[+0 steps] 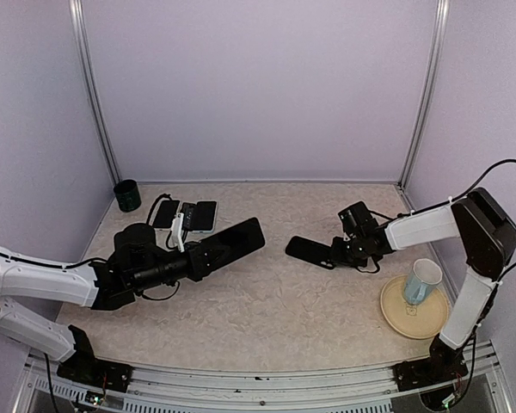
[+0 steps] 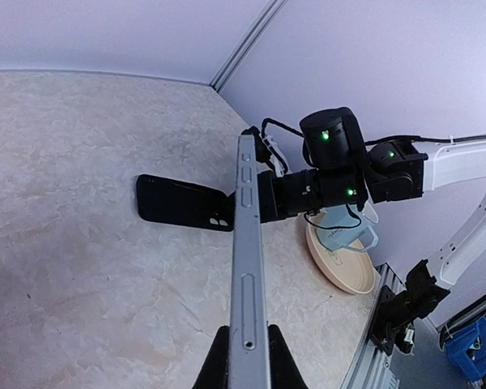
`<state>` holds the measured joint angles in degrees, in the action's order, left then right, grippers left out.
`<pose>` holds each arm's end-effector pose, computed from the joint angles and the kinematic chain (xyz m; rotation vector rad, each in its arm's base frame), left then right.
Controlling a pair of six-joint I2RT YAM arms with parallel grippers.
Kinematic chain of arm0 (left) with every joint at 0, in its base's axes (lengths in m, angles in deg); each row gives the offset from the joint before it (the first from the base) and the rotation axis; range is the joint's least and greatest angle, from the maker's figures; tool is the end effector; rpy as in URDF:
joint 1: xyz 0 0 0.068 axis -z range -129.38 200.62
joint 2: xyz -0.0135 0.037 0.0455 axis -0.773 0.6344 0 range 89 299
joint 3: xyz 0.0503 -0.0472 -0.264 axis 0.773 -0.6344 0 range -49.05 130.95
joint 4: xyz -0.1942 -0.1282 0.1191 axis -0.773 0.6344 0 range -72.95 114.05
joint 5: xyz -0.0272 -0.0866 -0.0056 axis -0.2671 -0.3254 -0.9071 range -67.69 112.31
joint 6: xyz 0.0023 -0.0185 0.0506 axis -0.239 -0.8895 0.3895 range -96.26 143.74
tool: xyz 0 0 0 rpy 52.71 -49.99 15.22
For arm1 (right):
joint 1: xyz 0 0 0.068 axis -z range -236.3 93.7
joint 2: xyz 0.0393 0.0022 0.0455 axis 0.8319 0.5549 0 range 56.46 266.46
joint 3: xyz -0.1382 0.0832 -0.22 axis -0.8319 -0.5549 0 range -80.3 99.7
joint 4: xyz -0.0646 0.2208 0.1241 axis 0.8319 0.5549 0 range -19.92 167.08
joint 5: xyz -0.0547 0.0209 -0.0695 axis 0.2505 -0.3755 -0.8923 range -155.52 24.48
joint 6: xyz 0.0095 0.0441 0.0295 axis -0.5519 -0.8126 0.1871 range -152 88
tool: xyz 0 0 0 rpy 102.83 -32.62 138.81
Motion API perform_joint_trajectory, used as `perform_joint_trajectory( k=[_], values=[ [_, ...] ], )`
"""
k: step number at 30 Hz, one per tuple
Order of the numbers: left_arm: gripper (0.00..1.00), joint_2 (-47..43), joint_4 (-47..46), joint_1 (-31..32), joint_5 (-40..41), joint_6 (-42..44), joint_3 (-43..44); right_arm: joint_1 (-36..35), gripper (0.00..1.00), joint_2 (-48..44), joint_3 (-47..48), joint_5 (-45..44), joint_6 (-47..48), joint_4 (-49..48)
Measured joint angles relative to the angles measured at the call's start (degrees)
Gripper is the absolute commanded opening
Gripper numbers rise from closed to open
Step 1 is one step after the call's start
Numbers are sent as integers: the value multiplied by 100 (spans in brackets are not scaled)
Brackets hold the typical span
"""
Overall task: Put the phone into the phone case
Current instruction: Move the phone case to the center of the board.
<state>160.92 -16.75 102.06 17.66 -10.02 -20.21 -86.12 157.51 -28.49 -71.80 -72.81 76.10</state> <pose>0.1636 -0.2099 0.2234 0.3525 1.8457 -1.1364 0.2954 0.1649 0.1363 0.2892 2.5476 0.3489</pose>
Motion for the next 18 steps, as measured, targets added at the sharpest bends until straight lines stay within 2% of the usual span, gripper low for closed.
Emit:
perform_joint_trajectory(
  k=[10, 18],
  values=[
    [0, -31, 0, 2, 55, 2, -11, 0, 6, 234, 262, 85, 203, 26],
    [0, -59, 39, 7, 87, 2, -61, 0, 3, 297, 341, 356, 356, 15]
  ],
)
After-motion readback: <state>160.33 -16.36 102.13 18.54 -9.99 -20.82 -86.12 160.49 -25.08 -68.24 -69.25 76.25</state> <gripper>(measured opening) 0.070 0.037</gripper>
